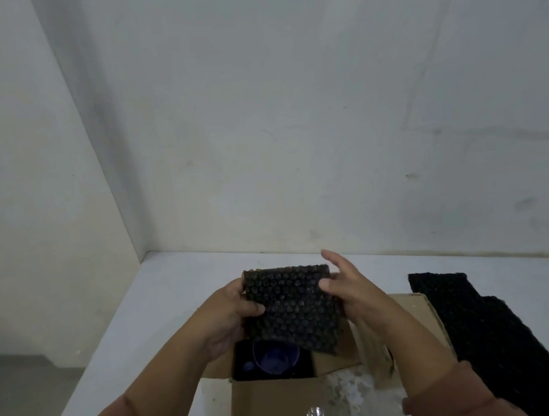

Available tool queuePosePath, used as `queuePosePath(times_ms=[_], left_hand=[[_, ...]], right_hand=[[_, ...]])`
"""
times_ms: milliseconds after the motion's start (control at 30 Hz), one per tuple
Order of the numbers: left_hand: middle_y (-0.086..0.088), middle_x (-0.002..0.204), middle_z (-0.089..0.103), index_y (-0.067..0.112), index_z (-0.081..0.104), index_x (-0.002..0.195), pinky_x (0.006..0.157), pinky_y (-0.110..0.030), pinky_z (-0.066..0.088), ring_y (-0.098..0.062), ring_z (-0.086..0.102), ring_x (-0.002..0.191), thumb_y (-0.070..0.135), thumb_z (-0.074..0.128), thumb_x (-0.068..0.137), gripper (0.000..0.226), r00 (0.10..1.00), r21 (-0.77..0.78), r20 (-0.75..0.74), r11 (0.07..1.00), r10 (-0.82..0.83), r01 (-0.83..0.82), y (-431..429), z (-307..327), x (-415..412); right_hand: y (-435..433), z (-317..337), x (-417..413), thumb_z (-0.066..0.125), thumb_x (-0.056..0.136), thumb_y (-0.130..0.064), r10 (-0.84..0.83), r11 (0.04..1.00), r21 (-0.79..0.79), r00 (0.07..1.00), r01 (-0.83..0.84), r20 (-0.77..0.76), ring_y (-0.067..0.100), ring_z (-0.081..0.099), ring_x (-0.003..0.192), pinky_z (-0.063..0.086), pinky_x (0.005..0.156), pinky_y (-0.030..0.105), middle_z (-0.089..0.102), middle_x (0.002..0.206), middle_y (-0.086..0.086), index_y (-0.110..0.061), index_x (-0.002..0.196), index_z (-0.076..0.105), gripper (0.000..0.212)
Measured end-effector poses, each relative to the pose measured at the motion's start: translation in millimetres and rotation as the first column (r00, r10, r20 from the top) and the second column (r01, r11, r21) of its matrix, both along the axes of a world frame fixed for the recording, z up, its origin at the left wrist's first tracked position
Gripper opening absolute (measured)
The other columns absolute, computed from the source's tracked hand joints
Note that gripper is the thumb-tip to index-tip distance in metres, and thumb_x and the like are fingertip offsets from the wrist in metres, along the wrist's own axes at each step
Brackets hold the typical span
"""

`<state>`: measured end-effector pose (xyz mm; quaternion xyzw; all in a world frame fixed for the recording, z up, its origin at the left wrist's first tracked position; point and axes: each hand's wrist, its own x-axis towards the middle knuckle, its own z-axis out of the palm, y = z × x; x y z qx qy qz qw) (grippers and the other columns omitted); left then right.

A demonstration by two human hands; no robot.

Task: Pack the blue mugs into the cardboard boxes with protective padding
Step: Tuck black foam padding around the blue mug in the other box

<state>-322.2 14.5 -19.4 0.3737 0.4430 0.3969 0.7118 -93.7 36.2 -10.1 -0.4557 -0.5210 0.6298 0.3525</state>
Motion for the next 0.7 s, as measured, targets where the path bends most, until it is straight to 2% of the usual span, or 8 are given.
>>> queuePosePath(times_ms=[67,200,333,433,467,533,600,700], left_hand=[[-0.013,0.100,0.073,0.010,0.068,0.101,0.073,-0.032,0.057,-0.027,0.067,0.093,-0.018,0.047,0.084,0.039,0.999,0.025,0.012,0.999,0.041,-0.041,-2,0,-1],[-0.012,0.081,0.073,0.004,0.065,0.072,0.057,-0.023,0.056,-0.024,0.066,0.079,-0.017,0.038,0.088,0.037,0.991,0.034,-0.082,0.995,0.101,-0.099,-4,-2,-5],[-0.017,0.104,0.068,0.002,0.069,0.083,0.073,-0.029,0.056,-0.027,0.062,0.096,0.004,0.035,0.092,0.035,0.999,0.045,-0.040,0.999,-0.010,0.011,-5,-1,-19],[-0.009,0.095,0.067,0.006,0.067,0.089,0.077,-0.026,0.050,-0.020,0.062,0.091,0.016,0.060,0.089,0.012,0.947,0.149,-0.322,0.987,-0.011,0.062,-4,-4,-24],[-0.005,0.091,0.066,0.011,0.064,0.087,0.073,-0.023,0.049,-0.017,0.061,0.087,0.011,0.065,0.084,0.003,0.893,0.189,-0.450,0.977,0.001,0.095,-4,-5,-23],[0.005,0.085,0.061,0.021,0.055,0.078,0.063,-0.016,0.043,-0.009,0.057,0.079,0.006,0.067,0.078,0.020,0.708,0.261,-0.703,0.953,0.075,0.157,-4,-12,-19],[0.010,0.083,0.052,0.027,0.046,0.068,0.058,-0.014,0.037,-0.008,0.052,0.074,0.006,0.063,0.077,0.029,0.482,0.336,-0.852,0.920,0.204,0.203,-8,-21,-13],[0.000,0.082,0.055,0.019,0.055,0.070,0.062,-0.031,0.047,-0.023,0.057,0.072,0.000,0.058,0.074,0.020,0.222,0.437,-0.898,0.837,0.381,0.329,-17,-35,-5]], right_hand=[[-1,-11,0,0.069,0.078,-0.004,0.053,0.999,0.000,0.998,-0.053,0.046,0.024,0.058,0.112,0.048,0.096,0.038,0.062,0.118,0.005,-0.027,0.121,0.054,0.051],[-3,-13,-6,0.054,0.081,0.012,-0.076,0.997,0.030,0.992,0.073,0.101,0.023,0.066,0.081,0.055,0.069,0.029,0.074,0.074,0.000,-0.018,0.068,0.076,0.040],[5,-6,-11,0.041,0.084,0.002,-0.088,0.996,0.005,0.994,0.088,0.057,0.030,0.062,0.100,0.052,0.084,0.036,0.071,0.094,0.013,-0.013,0.067,0.076,0.042],[12,-2,-17,0.066,0.076,-0.024,0.008,0.997,0.067,0.975,-0.023,0.221,0.023,0.061,0.103,0.051,0.087,0.033,0.069,0.102,0.005,-0.021,0.076,0.076,0.010],[14,-3,-20,0.068,0.076,-0.024,0.064,0.986,0.118,0.932,-0.113,0.357,0.019,0.060,0.103,0.050,0.083,0.027,0.067,0.106,0.000,-0.026,0.083,0.073,0.009],[19,-9,-31,0.064,0.079,-0.013,0.128,0.938,0.190,0.799,-0.291,0.588,0.014,0.054,0.102,0.044,0.074,0.017,0.057,0.118,-0.003,-0.033,0.105,0.060,0.033],[21,-20,-46,0.057,0.080,-0.005,0.107,0.894,0.233,0.687,-0.383,0.719,0.015,0.051,0.103,0.044,0.077,0.021,0.052,0.121,-0.003,-0.031,0.122,0.050,0.050],[19,-39,-64,0.046,0.081,-0.002,-0.030,0.824,0.353,0.589,-0.442,0.808,0.022,0.052,0.088,0.044,0.070,0.031,0.053,0.099,0.001,-0.016,0.102,0.053,0.026]])
